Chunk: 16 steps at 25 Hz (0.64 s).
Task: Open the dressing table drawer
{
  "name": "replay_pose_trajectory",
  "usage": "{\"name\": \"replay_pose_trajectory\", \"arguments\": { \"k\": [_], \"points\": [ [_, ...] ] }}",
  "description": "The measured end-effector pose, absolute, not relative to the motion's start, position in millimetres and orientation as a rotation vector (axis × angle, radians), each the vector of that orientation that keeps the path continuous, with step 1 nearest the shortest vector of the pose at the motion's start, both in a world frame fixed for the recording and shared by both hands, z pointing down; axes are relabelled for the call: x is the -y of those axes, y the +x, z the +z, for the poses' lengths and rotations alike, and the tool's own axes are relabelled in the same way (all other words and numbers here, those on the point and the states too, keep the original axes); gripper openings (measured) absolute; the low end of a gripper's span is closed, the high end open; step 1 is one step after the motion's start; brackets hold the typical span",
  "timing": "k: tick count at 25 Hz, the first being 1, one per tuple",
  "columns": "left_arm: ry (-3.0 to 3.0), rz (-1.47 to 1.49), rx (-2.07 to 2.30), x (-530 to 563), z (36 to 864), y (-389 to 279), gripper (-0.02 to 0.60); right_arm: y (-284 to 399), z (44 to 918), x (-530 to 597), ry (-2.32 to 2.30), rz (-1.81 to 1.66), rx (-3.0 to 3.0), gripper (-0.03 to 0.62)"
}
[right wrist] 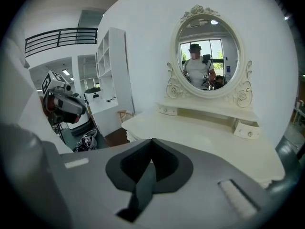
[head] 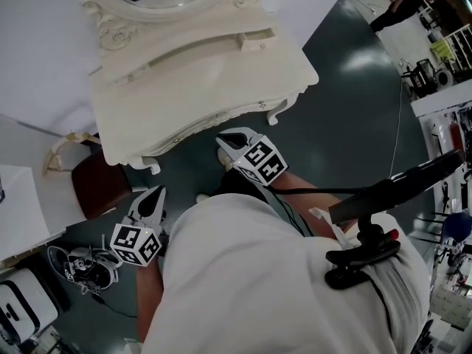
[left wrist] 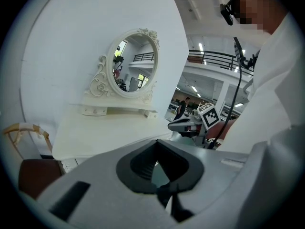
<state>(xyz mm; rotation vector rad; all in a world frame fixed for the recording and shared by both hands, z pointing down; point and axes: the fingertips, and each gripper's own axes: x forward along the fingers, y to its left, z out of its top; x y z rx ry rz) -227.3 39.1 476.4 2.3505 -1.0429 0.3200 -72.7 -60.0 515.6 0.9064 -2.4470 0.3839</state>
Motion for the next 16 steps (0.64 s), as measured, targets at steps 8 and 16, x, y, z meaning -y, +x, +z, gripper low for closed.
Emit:
{"name": "replay_pose_trajectory", "arguments": {
  "k": [8,16],
  "points": [
    [2.34,0.323,1.041,-42.6,480.4,-230.9,0.0,-76.0,517.9,56.6,0.896,0.384,2.444,-0.002],
    [2.337,0.331,1.032,-46.2,481.6,-229.6,0.0,-78.4,516.3,53.8,0.881,0.379,2.445,-0.002]
  ]
}}
